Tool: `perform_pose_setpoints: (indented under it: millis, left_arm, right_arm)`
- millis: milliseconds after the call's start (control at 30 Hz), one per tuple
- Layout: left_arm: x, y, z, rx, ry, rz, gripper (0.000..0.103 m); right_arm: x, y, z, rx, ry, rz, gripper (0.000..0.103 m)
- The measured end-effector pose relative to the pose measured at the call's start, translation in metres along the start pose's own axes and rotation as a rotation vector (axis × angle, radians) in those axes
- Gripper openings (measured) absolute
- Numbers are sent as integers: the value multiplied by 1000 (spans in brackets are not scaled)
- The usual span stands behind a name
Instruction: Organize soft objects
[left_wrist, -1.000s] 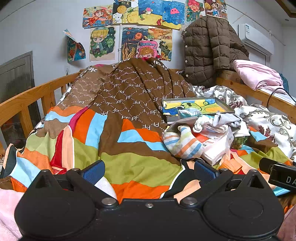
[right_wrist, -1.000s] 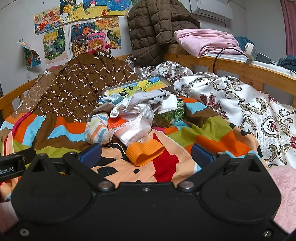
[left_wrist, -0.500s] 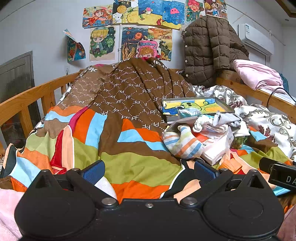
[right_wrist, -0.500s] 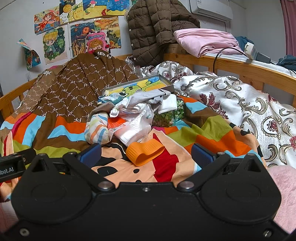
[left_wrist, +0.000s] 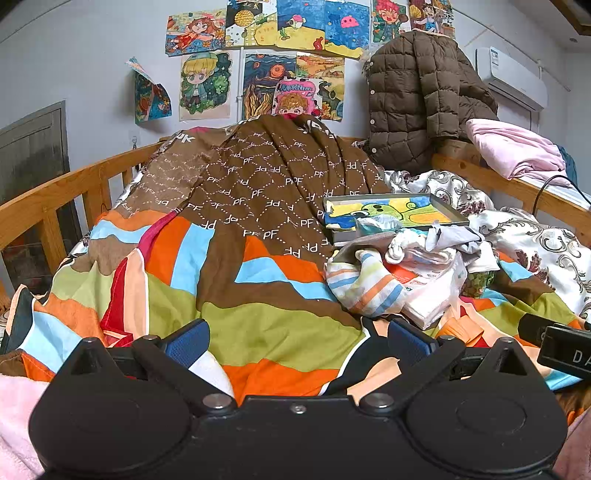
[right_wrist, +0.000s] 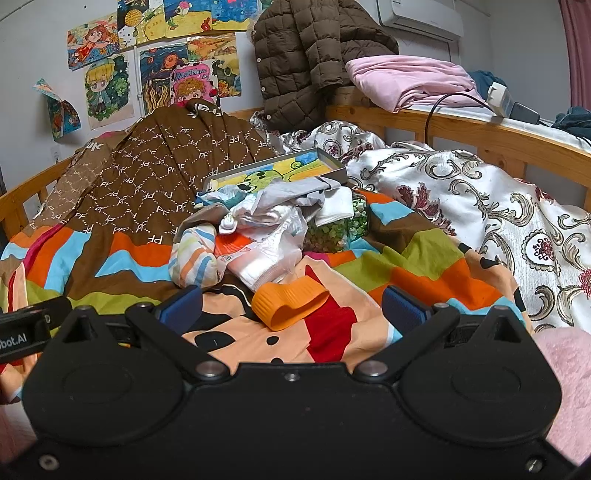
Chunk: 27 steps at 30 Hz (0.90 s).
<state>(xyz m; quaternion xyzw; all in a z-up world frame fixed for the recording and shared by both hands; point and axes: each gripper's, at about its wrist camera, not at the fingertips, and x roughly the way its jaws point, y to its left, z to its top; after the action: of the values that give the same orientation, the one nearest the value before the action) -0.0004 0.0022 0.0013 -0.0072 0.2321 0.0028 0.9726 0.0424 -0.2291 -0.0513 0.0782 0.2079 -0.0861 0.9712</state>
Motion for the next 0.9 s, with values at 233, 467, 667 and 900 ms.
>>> perform_pose_setpoints:
  millis: [233,467,667,900]
  left_arm:
    - [0,0,0,1,2,2,102]
    - [4,0,-7,-1,6,5,102]
    - [4,1,-8,-1,6,4,102]
    - [13,0,-6,10,-3,-3,102]
  right_arm:
    - [0,0,0,2,1,0,103]
    - [2,1,0,6,5,1,103]
    - [2,2,0,6,8,2,103]
    - [13,4,4,18,38,22,103]
